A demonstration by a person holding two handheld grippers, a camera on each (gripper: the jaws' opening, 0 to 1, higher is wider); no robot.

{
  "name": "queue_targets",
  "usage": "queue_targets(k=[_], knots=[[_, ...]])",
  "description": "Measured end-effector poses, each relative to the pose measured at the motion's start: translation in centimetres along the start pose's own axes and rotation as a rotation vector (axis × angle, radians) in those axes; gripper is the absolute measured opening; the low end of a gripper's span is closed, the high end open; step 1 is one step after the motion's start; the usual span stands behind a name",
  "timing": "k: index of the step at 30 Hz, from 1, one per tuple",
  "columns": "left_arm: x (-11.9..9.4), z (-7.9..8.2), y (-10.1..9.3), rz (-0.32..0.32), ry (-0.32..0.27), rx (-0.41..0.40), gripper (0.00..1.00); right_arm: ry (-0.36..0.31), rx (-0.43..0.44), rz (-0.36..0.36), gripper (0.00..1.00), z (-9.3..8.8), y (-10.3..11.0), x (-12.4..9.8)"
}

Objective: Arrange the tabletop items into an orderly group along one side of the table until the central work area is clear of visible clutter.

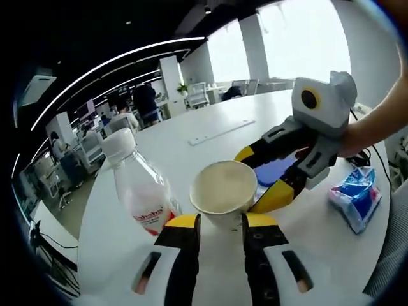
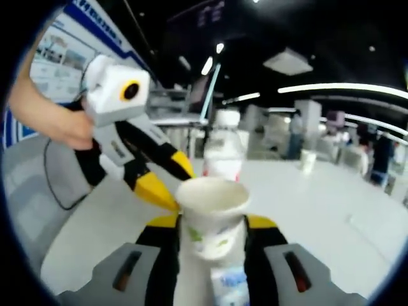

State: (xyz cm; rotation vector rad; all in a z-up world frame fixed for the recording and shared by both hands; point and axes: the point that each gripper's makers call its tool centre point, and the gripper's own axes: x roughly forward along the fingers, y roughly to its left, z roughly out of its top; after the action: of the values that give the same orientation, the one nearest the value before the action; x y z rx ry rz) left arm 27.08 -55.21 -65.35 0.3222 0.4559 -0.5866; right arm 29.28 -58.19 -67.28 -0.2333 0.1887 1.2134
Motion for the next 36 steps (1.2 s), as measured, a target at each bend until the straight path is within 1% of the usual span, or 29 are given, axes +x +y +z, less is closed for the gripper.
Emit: queue_targets(k=[2,6,7,9,15,22,24,25,28,31,36], knots=[[0.5,0.1,0.7,0.023,0.000,-0.005,0.24,-0.001,0.024,-0.018,0.34,-0.4,-0.7,0.0],[1.2,0.5,1.0,0.028,-0.013,-0.015,0.20,-0.001,0.017,-0.051,0.34,-0.5,-1.8,0.1],[1.3,0.6,1.0,0.034,-0.020,-0.013,0.19,0.002,0.008,-0.053,0.34,-0.6,-1.9,0.2],[1.6,0.5,1.2,0.047,-0.016,-0.001,0.19,0.007,0.002,-0.053,0.34,-0.8,-2.1,0.2],[2.5,0.5,1.3,0.035,-0.018,0.013,0.18,0.015,-0.001,-0.069,0.34,-1.5,-2.5,0.3],[3.0,0.0,1.5,0.036,-0.028,0.012,0.18,0.014,-0.037,-0.076,0.33,-1.5,-2.5,0.5],[3.1,-0.5,1.5,0.037,-0.011,0.023,0.18,0.018,-0.037,-0.074,0.32,-1.6,-2.4,0.6],[3.2,-0.8,1.4,0.034,-0.012,0.024,0.19,0.020,-0.037,-0.072,0.32,-1.6,-2.3,0.5],[3.3,-0.9,1.5,0.038,-0.022,-0.003,0.20,0.016,-0.024,-0.072,0.32,-1.6,-2.2,0.5],[3.3,-0.9,1.7,0.046,-0.029,-0.018,0.19,0.019,-0.028,-0.073,0.32,-1.6,-2.3,0.5],[3.6,-1.2,2.0,0.055,-0.031,-0.032,0.19,0.034,-0.030,-0.076,0.34,-1.8,-2.1,0.6]])
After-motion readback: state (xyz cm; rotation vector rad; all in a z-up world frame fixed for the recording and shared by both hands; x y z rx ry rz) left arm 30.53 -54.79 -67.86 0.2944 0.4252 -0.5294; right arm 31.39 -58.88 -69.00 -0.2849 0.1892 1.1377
